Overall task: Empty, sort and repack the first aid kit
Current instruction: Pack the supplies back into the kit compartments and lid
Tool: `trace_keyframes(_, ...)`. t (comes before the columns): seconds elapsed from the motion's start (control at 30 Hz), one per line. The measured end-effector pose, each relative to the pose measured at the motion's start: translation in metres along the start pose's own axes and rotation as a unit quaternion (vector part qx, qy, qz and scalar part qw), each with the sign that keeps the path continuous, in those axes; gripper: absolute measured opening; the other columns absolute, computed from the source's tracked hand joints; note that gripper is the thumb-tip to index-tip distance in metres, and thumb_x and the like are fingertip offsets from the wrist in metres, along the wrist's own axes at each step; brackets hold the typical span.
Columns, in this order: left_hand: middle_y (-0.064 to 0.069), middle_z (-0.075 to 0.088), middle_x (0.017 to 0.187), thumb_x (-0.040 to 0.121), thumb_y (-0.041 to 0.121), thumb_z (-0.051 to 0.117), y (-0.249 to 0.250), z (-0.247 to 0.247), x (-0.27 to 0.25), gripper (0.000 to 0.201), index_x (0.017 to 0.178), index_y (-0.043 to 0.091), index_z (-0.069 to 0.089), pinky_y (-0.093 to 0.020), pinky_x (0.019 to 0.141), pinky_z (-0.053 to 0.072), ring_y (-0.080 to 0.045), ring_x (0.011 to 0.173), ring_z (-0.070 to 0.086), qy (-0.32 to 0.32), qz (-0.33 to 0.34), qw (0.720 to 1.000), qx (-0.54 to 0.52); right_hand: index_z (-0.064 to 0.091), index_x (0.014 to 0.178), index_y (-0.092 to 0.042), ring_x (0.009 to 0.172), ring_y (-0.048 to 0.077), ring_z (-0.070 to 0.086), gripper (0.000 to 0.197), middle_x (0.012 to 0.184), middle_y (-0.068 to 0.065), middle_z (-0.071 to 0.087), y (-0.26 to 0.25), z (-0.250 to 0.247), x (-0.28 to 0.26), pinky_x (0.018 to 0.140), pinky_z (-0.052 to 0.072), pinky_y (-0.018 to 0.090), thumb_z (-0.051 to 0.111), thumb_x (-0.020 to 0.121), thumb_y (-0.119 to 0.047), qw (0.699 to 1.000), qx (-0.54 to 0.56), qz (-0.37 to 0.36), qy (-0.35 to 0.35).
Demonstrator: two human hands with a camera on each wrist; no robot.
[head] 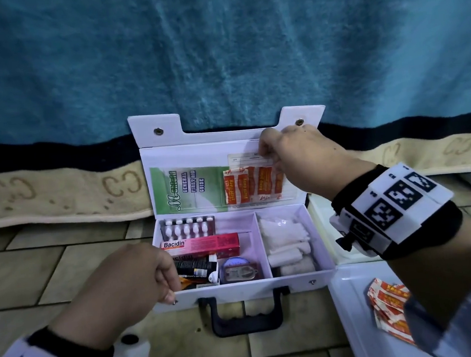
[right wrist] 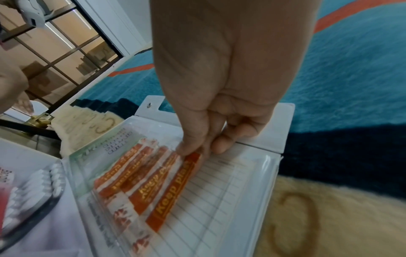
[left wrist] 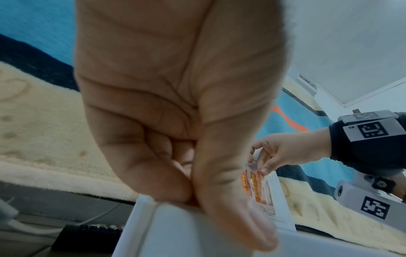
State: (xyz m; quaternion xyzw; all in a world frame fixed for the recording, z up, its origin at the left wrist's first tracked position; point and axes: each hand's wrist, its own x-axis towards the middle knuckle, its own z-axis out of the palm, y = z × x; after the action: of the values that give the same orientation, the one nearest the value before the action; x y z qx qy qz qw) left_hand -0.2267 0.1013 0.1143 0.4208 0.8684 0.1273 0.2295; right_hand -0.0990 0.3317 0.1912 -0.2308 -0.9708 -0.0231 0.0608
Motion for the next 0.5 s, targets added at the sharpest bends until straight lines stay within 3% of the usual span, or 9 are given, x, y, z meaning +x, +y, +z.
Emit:
trace_keyframes(0.1, 0.023, 0.063, 0.051, 0.064, 0.011, 0.08, 0.001, 0.001, 0.0, 0.027, 0.051, 0.029, 0.064, -0.011, 0.051, 0.038, 0.009, 0.053, 0.058, 0.001, -0.003, 1.0, -0.003, 0.053, 0.113, -0.018, 0.103, 0.029, 0.057, 0.029, 0.104, 0.006, 0.063, 0.002, -0.002, -0.009, 0.087, 0.042, 0.033, 0.052, 0.087, -0.006, 0.999, 0.023, 0.007, 0.032)
trace_keyframes(0.2, 0.021, 0.064, 0.05, 0.063, 0.01, 0.081, 0.003, 0.001, 0.0, 0.028, 0.05, 0.029, 0.064, -0.016, 0.053, 0.04, 0.009, 0.051, 0.058, -0.003, -0.005, 1.0, 0.001, 0.056, 0.114, -0.022, 0.107, 0.026, 0.054, 0.028, 0.109, 0.003, 0.064, 0.008, -0.011, -0.025, 0.093, 0.041, 0.036, 0.063, 0.086, -0.02, 0.997, 0.029, 0.015, 0.074)
trace_keyframes(0.27, 0.02, 0.065, 0.052, 0.062, 0.009, 0.082, 0.002, 0.0, 0.002, 0.029, 0.05, 0.029, 0.065, -0.018, 0.053, 0.04, 0.008, 0.051, 0.058, -0.009, -0.005, 1.0, 0.006, 0.059, 0.111, -0.021, 0.105, 0.022, 0.054, 0.027, 0.103, -0.005, 0.065, 0.018, -0.019, -0.042, 0.094, 0.041, 0.035, 0.065, 0.085, -0.024, 0.995, 0.052, 0.032, 0.079)
trace_keyframes(0.33, 0.021, 0.065, 0.052, 0.06, 0.009, 0.083, 0.002, 0.001, 0.002, 0.03, 0.05, 0.031, 0.067, -0.02, 0.055, 0.043, 0.004, 0.05, 0.059, -0.004, -0.002, 1.0, 0.007, 0.063, 0.103, -0.021, 0.093, 0.021, 0.06, 0.019, 0.091, -0.006, 0.068, 0.032, -0.024, -0.064, 0.086, 0.046, 0.035, 0.065, 0.084, -0.019, 0.99, 0.09, 0.043, 0.101)
trace_keyframes(0.4, 0.022, 0.064, 0.052, 0.057, 0.011, 0.085, 0.001, 0.003, 0.002, 0.039, 0.056, 0.044, 0.066, -0.024, 0.06, 0.048, -0.001, 0.055, 0.062, 0.012, 0.003, 1.0, 0.017, 0.065, 0.095, -0.02, 0.079, 0.02, 0.062, 0.014, 0.08, -0.004, 0.07, 0.049, -0.025, -0.091, 0.074, 0.049, 0.033, 0.065, 0.082, -0.015, 0.987, 0.1, 0.074, 0.099)
trace_keyframes(0.5, 0.018, 0.064, 0.05, 0.053, 0.009, 0.087, -0.008, 0.007, 0.004, 0.043, 0.057, 0.047, 0.066, -0.034, 0.065, 0.053, -0.013, 0.059, 0.064, 0.017, -0.003, 1.0, 0.007, 0.065, 0.092, -0.022, 0.074, 0.017, 0.06, 0.011, 0.075, -0.006, 0.068, 0.075, -0.011, -0.134, 0.066, 0.04, 0.025, 0.066, 0.083, -0.016, 0.986, 0.067, 0.149, 0.023)
